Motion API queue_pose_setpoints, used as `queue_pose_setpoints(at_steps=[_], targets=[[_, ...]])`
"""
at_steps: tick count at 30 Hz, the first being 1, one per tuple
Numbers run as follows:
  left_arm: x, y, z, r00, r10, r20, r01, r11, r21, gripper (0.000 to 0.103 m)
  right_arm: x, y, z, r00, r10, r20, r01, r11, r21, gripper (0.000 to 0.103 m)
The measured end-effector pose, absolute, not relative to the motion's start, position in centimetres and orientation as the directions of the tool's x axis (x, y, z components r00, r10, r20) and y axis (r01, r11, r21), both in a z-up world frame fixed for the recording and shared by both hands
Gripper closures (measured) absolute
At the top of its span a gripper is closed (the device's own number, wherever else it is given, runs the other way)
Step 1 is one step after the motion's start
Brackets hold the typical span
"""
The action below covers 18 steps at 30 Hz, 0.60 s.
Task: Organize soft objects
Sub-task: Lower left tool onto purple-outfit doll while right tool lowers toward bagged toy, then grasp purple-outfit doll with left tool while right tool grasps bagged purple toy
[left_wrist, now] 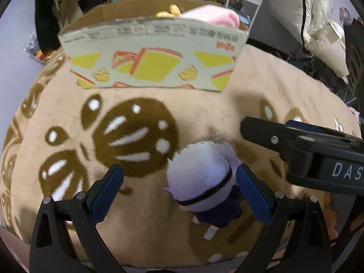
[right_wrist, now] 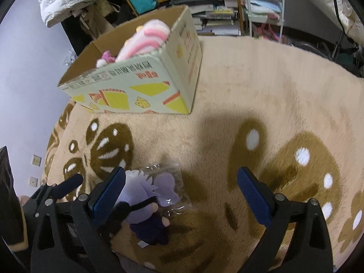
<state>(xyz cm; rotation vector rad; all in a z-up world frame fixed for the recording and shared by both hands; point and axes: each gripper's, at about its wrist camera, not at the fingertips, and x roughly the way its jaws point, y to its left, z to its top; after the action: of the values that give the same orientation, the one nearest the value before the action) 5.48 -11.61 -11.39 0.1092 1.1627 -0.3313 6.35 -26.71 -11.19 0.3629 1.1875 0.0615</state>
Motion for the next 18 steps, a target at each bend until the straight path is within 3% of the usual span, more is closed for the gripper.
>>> queue_pose_setpoints(at_steps=[10,15,18], targets=[[6.4,-12.5,-14.4,0.225,-0.197,-0.954,0.284,0.950,-0.129,0.007,6.7,-26.6,-13.2,0.296,0.250,-0.922,0.165,0.937,0.307,0.002],[6.5,-12.2,-15.1,0.190,-0.236,-0.953,0.254,0.949,-0.185,0.017,6.7,-26.6,-13.5,0.285,0.253,-0.925,0.174,0.935,0.309,0.004],[6.4,-12.1,-15.0,0.205,-0.255,-0.945,0.267,0.943,-0.197,0.029,6.8,-26.7,-13.6,0.278,0.257,-0.925,0.177,0.933,0.313,0.004]])
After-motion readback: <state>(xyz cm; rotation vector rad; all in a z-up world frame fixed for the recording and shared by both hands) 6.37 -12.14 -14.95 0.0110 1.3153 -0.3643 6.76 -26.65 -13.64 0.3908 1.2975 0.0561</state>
